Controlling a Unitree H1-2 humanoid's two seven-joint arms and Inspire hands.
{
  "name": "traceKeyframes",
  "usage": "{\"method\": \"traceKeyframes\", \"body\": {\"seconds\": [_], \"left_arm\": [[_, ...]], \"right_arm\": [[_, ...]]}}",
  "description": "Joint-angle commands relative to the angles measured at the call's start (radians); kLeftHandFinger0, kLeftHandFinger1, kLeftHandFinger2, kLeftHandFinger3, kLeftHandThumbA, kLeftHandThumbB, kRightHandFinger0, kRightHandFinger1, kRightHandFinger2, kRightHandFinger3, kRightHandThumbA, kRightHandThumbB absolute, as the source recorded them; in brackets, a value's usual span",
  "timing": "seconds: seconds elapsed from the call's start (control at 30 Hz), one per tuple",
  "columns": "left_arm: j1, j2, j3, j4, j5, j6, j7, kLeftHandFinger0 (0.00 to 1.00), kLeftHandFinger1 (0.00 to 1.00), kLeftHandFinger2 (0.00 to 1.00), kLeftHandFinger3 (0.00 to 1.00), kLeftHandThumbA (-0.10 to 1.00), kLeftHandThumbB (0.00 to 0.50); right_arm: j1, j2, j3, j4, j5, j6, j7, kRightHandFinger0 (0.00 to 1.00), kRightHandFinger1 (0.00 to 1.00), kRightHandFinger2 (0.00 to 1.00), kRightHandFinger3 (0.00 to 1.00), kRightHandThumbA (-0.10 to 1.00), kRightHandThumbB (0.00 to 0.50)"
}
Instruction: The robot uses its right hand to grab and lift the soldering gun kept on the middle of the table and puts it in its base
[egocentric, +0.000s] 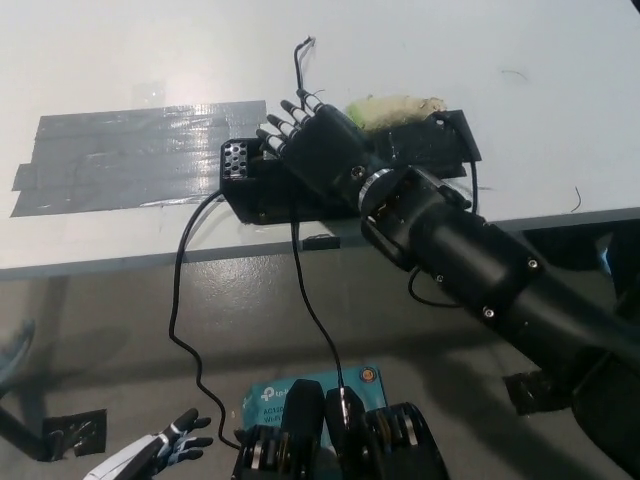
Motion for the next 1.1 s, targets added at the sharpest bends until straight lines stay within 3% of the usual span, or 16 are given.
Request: {"method": "traceKeyframes", "body": {"seconds": [0.0,0.23,0.27,0.4,0.53,0.63,0.67,0.7,0.83,0.87,0.9,0.97,1.07], "left_arm": [[0.015,0.022,0.02,-0.013,-0.014,0.013,0.009,1.0,1.0,0.97,1.0,1.0,0.5],[0.026,0.02,0.027,-0.01,-0.013,0.013,0.007,1.0,1.0,0.96,1.0,1.0,0.5],[0.031,0.021,0.029,-0.009,-0.02,0.013,0.008,1.0,1.0,0.98,1.0,1.0,0.5],[0.024,0.029,0.025,-0.01,-0.009,0.013,0.006,1.0,1.0,1.0,1.0,1.0,0.5],[0.027,0.039,0.023,-0.027,0.007,0.013,0.006,1.0,1.0,1.0,1.0,1.0,0.5],[0.037,0.038,0.027,-0.034,0.009,0.013,0.011,1.0,1.0,1.0,1.0,1.0,0.5],[0.04,0.03,0.037,-0.027,0.0,0.013,0.012,1.0,1.0,0.98,1.0,1.0,0.5],[0.042,0.029,0.038,-0.028,-0.001,0.013,0.013,1.0,1.0,0.98,1.0,1.0,0.5],[0.055,0.03,0.047,-0.028,0.009,0.013,0.017,1.0,1.0,0.96,1.0,1.0,0.5],[0.055,0.03,0.053,-0.025,0.008,0.013,0.016,1.0,1.0,0.96,1.0,1.0,0.5],[0.057,0.028,0.055,-0.026,0.008,0.013,0.021,1.0,1.0,0.96,1.0,1.0,0.5],[0.062,0.016,0.069,-0.016,0.002,0.013,0.032,1.0,1.0,0.97,1.0,1.0,0.5],[0.074,-0.003,0.102,-0.008,-0.013,0.013,0.055,1.0,1.0,0.96,1.0,1.0,0.5]], "right_arm": [[-0.052,-0.07,-0.054,-0.2,-0.01,0.086,0.255,1.0,1.0,1.0,1.0,0.66,0.5],[0.039,-0.182,-0.109,-0.587,-0.025,0.044,0.347,1.0,1.0,1.0,1.0,0.67,0.5],[0.096,-0.219,-0.155,-0.787,-0.027,0.053,0.376,1.0,1.0,1.0,1.0,0.64,0.5],[0.188,-0.251,-0.236,-1.019,-0.051,0.08,0.414,1.0,1.0,1.0,1.0,0.68,0.5],[0.412,-0.314,-0.379,-1.295,-0.039,0.117,0.406,1.0,1.0,1.0,1.0,0.71,0.5],[0.55,-0.346,-0.442,-1.337,0.001,0.125,0.33,1.0,1.0,1.0,1.0,0.66,0.5],[0.706,-0.387,-0.521,-1.322,0.099,0.146,0.22,1.0,1.0,1.0,1.0,0.68,0.5],[0.723,-0.386,-0.536,-1.32,0.114,0.141,0.211,1.0,1.0,1.0,1.0,0.68,0.5],[0.919,-0.394,-0.679,-1.205,0.303,0.048,0.03,1.0,1.0,1.0,1.0,0.69,0.496],[0.925,-0.388,-0.692,-1.19,0.324,0.035,0.03,1.0,1.0,1.0,1.0,0.6,0.499],[0.957,-0.385,-0.717,-1.148,0.335,0.009,0.0,1.0,1.0,1.0,1.0,0.74,0.5],[1.046,-0.359,-0.804,-0.964,0.49,-0.135,-0.146,1.0,1.0,1.0,1.0,0.66,0.478],[1.112,-0.266,-0.911,-0.816,0.678,-0.155,-0.135,1.0,1.0,1.0,1.0,0.62,0.419]]}}
